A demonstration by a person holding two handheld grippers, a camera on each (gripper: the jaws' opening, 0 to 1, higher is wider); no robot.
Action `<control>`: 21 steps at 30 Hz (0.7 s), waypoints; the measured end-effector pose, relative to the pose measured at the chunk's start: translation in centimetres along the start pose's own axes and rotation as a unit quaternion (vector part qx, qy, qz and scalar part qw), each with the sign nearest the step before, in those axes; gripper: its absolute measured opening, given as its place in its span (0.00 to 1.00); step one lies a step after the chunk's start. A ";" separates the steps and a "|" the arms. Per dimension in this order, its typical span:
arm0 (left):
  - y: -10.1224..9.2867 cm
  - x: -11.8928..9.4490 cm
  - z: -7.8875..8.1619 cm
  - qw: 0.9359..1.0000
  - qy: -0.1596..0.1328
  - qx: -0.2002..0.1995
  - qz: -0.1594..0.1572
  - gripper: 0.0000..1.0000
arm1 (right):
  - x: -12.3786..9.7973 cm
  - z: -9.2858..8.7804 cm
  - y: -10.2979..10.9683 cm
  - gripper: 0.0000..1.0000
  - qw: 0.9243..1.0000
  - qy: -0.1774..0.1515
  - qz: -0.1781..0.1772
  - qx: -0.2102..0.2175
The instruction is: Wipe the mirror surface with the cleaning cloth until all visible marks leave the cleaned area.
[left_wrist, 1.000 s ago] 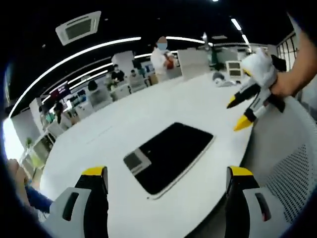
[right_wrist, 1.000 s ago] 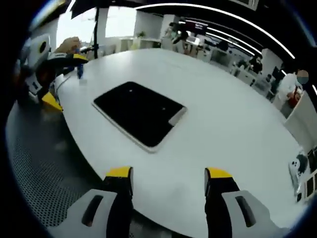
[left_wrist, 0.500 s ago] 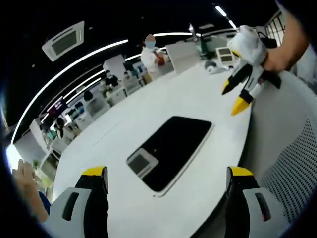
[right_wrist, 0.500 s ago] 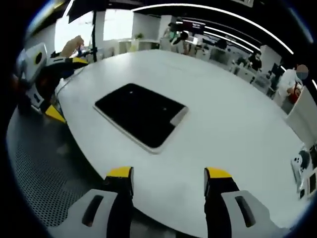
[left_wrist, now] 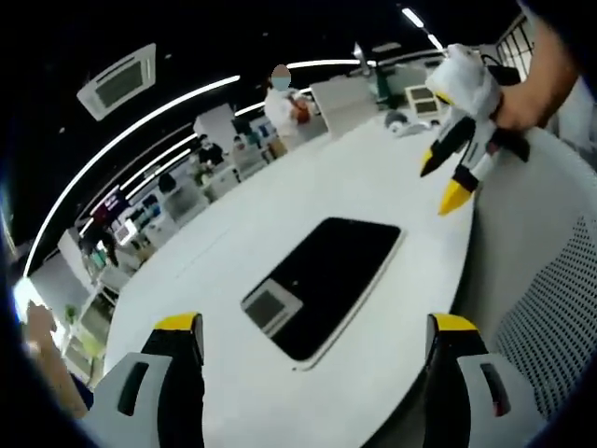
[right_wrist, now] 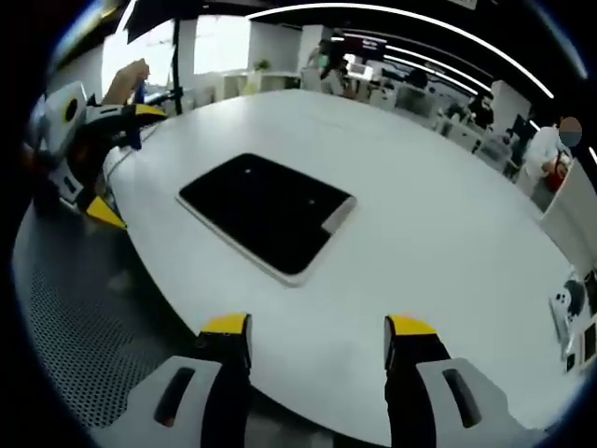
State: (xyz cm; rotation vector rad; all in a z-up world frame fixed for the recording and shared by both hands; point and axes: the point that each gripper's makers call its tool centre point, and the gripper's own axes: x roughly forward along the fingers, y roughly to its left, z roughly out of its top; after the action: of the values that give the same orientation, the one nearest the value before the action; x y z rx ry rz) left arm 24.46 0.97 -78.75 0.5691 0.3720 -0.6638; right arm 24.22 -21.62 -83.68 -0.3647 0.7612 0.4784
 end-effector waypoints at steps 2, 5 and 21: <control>0.0 0.0 0.0 1.000 -0.001 -0.001 0.000 0.99 | 0.0 0.0 0.0 0.55 1.000 0.001 0.001 0.000; 0.0 0.0 0.0 1.000 -0.001 0.000 0.001 0.99 | 0.0 -0.1 0.0 0.55 1.000 0.000 0.001 0.001; 0.5 -0.2 0.5 1.000 -0.015 0.000 0.011 0.99 | 0.0 -0.3 0.2 0.55 1.000 0.011 0.001 -0.001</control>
State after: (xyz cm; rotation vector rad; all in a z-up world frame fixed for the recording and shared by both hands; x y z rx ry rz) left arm 24.70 1.14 -78.09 0.5628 0.3367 -0.6501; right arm 23.96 -21.65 -83.95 -0.3725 0.7820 0.4779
